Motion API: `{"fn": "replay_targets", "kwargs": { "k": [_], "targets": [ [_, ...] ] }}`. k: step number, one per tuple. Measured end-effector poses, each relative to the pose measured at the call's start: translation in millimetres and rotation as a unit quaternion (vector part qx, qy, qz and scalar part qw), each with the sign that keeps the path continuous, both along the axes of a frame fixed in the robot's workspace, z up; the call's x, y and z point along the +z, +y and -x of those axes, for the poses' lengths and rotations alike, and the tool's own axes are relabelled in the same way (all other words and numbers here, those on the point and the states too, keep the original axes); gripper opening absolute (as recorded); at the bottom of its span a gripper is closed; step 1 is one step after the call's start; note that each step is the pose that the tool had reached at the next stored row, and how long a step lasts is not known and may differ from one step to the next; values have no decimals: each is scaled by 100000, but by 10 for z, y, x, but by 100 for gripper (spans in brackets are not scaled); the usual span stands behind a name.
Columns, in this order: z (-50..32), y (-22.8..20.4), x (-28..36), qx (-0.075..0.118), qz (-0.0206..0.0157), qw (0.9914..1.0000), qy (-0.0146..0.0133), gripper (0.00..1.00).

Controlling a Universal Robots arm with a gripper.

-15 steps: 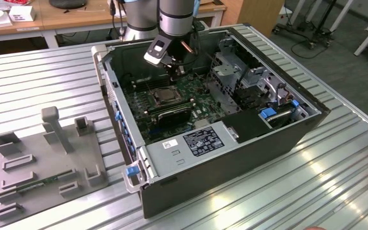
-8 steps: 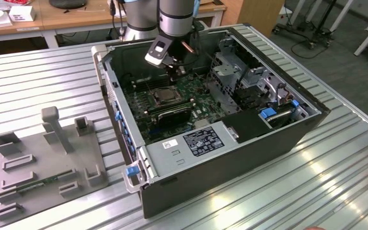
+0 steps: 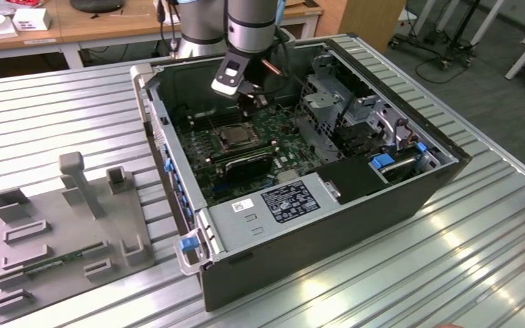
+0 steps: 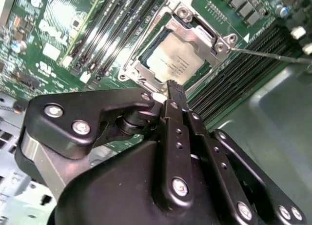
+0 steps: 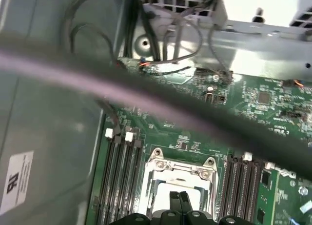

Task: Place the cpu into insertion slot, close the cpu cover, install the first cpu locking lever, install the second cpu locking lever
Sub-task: 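Close the cpu cover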

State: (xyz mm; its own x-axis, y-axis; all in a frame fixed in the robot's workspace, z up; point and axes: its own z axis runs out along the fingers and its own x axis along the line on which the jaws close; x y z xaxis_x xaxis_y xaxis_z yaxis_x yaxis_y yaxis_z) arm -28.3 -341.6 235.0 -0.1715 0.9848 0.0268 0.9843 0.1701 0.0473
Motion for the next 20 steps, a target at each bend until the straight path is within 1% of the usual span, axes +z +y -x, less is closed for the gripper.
{"fn": "replay_targets", "kwargs": {
  "k": [2,5,8,10,13,15,17,20],
  "targets": [
    [0,0,-2,1795,-1,99984,-1,10],
    [0,0,-6,4579,-2,99895,-4,10],
    [0,0,-9,7264,-1,99736,-2,10],
    [0,0,-11,9112,1,99584,-3,10],
    [0,0,-14,11796,0,99302,-1,10],
    [0,0,-15,13605,2,99070,1,10],
    [0,0,-18,15385,0,98809,-1,10],
    [0,0,-21,18098,-1,98349,0,10]
  ]
}}
